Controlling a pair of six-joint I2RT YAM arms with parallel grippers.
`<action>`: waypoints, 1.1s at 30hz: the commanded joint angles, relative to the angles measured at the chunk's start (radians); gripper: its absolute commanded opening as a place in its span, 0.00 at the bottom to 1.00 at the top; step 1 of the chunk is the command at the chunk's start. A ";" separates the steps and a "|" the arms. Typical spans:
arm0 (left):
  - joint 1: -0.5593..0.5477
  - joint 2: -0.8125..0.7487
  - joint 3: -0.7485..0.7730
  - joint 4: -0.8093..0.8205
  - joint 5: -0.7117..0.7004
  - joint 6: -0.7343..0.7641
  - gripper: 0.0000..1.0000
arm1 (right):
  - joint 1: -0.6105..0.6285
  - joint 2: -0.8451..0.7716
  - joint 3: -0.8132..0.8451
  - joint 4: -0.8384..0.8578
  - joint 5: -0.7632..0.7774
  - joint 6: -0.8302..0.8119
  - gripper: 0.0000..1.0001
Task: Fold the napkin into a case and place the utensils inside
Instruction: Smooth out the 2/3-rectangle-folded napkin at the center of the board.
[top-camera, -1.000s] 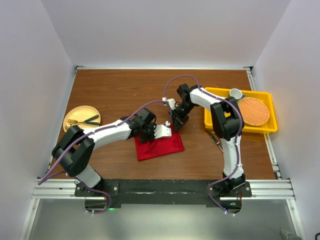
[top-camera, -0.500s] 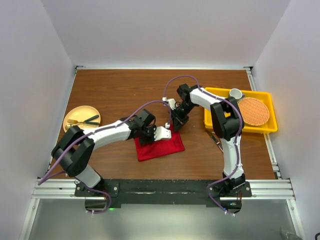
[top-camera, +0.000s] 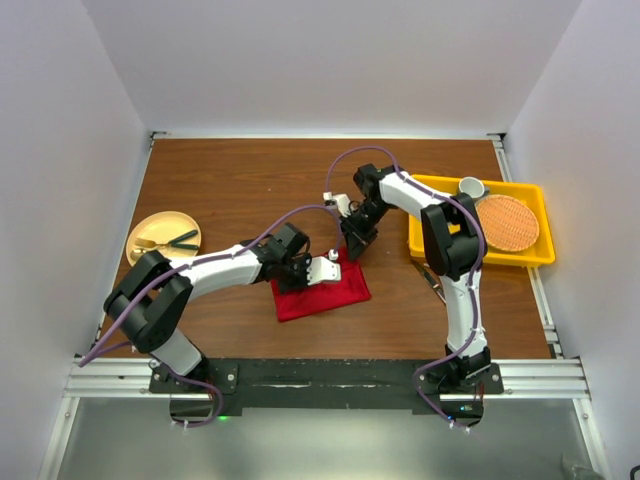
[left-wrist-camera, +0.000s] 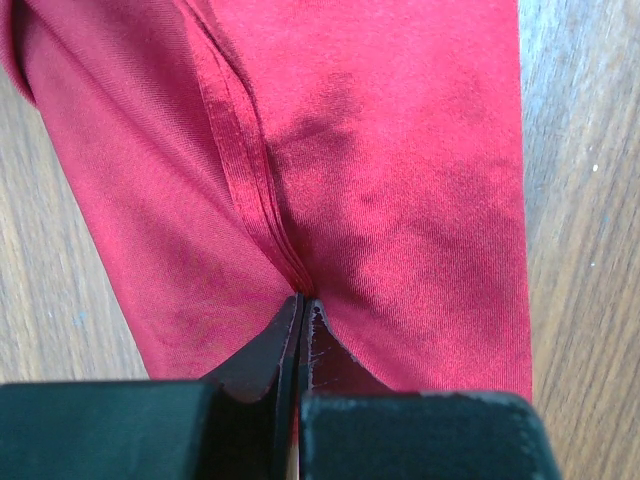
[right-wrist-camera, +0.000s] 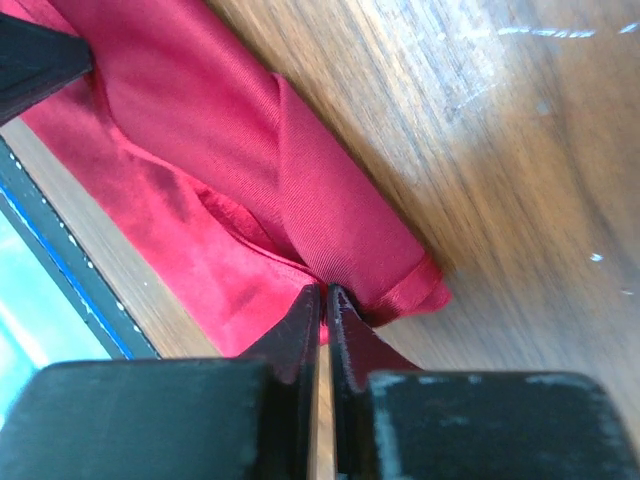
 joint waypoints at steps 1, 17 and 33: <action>0.006 0.028 -0.030 -0.001 0.002 0.010 0.00 | -0.023 -0.007 0.117 -0.119 -0.052 -0.071 0.19; 0.014 0.037 -0.011 -0.020 0.012 0.018 0.00 | -0.029 -0.014 0.173 -0.126 -0.185 0.039 0.39; 0.055 0.022 0.067 -0.046 0.008 -0.033 0.00 | -0.044 -0.083 0.057 -0.118 -0.173 0.021 0.43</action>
